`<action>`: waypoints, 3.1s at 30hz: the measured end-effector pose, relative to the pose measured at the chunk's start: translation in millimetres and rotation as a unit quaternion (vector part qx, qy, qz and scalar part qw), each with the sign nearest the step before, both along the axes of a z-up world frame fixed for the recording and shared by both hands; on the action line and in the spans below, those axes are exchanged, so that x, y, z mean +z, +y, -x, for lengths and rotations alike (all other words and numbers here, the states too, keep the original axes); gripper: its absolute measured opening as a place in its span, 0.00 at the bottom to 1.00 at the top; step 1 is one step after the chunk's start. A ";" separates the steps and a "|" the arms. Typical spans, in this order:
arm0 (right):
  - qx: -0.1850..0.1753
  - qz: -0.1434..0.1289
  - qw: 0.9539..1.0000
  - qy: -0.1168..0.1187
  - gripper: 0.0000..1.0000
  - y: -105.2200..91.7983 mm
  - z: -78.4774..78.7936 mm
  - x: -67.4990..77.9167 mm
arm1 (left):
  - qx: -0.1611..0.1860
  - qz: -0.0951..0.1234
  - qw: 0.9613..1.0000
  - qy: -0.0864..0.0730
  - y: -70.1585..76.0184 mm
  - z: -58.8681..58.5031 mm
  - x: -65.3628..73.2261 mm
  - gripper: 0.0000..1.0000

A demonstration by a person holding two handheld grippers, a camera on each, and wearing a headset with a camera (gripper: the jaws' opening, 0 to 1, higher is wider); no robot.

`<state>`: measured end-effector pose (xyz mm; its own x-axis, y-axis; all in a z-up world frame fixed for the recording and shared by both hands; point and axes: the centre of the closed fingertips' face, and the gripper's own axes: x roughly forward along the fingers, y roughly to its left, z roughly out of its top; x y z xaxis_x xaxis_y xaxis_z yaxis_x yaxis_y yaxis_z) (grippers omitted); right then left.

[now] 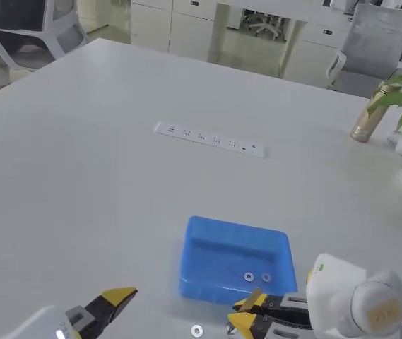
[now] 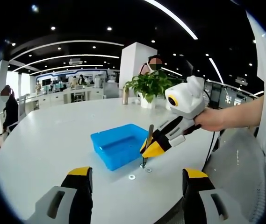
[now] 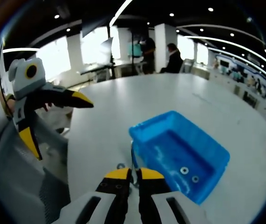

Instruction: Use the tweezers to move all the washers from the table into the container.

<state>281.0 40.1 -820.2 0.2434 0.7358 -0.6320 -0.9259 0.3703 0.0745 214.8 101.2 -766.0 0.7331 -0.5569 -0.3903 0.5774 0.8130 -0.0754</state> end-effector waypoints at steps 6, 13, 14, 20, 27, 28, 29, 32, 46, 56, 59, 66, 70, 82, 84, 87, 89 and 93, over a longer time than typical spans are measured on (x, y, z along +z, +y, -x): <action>-0.018 -0.044 0.998 0.048 0.03 5.3 2.5 15.0 | 0.000 0.001 1.000 0.001 0.1 0.4 -0.3 0.80; -0.017 -0.062 0.997 0.047 0.03 5.8 2.8 40.6 | 0.000 0.000 1.000 0.001 0.2 0.8 -0.5 0.79; -0.027 -0.068 0.996 0.056 0.03 5.0 0.8 43.8 | 0.000 0.001 1.000 0.001 0.3 0.8 -0.5 0.79; -0.054 -0.107 0.988 0.095 0.03 -0.7 -9.7 58.6 | 0.004 0.001 1.000 0.000 1.7 0.2 -0.4 0.79; -0.077 -0.154 0.979 0.110 0.03 -3.2 -25.1 83.0 | 0.006 0.001 1.000 -0.001 1.9 -0.5 0.1 0.79; -0.082 -0.158 0.978 0.112 0.03 -3.6 -27.0 84.6 | 0.006 0.001 1.000 -0.001 1.7 -0.5 0.1 0.79; -0.088 -0.163 0.976 0.115 0.03 -4.1 -29.4 85.9 | 0.006 0.002 1.000 0.000 1.3 -0.4 0.0 0.79; -0.103 -0.171 0.973 0.116 0.03 -5.9 -37.2 87.4 | 0.007 0.001 1.000 -0.001 1.8 -0.7 0.5 0.79; -0.159 -0.188 0.961 0.126 0.03 -4.4 -67.9 83.0 | 0.009 0.003 1.000 -0.002 2.5 -1.3 0.8 0.79; -0.159 -0.163 0.966 0.120 0.03 1.2 -75.1 68.3 | 0.009 0.002 1.000 -0.001 2.7 -1.1 0.3 0.79; -0.162 -0.146 0.969 0.115 0.03 -1.4 -79.0 60.3 | 0.010 0.001 1.000 -0.001 2.8 -1.2 0.0 0.79; -0.162 -0.113 0.974 0.107 0.03 -7.5 -86.9 40.4 | 0.008 0.000 1.000 0.000 2.1 -0.6 -0.4 0.79; -0.154 -0.090 0.979 0.096 0.03 -8.1 -87.3 29.6 | 0.008 0.000 1.000 0.000 2.0 -0.6 -0.5 0.79; -0.111 -0.044 0.992 0.039 0.03 -1.4 -88.4 15.8 | 0.007 -0.001 1.000 0.002 1.7 -0.6 -0.8 0.78; -0.108 -0.040 0.993 0.037 0.03 -0.6 -88.3 14.6 | 0.006 -0.001 1.000 0.002 1.6 -0.5 -1.0 0.78; -0.103 -0.035 0.994 0.033 0.03 0.7 -87.5 13.5 | 0.006 -0.001 1.000 0.003 2.1 -0.5 -1.3 0.78; -0.100 -0.032 0.994 0.029 0.03 1.8 -86.8 12.7 | 0.007 -0.001 1.000 0.002 2.3 -0.5 -1.1 0.78; -0.096 -0.028 0.995 0.028 0.03 3.3 -84.7 11.7 | 0.006 -0.002 1.000 0.003 2.1 -0.2 -1.4 0.78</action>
<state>365.7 43.4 -808.4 0.3483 0.7129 -0.6086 -0.8322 0.5340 0.1493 215.0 103.3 -767.4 0.7370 -0.5472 -0.3967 0.5678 0.8197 -0.0756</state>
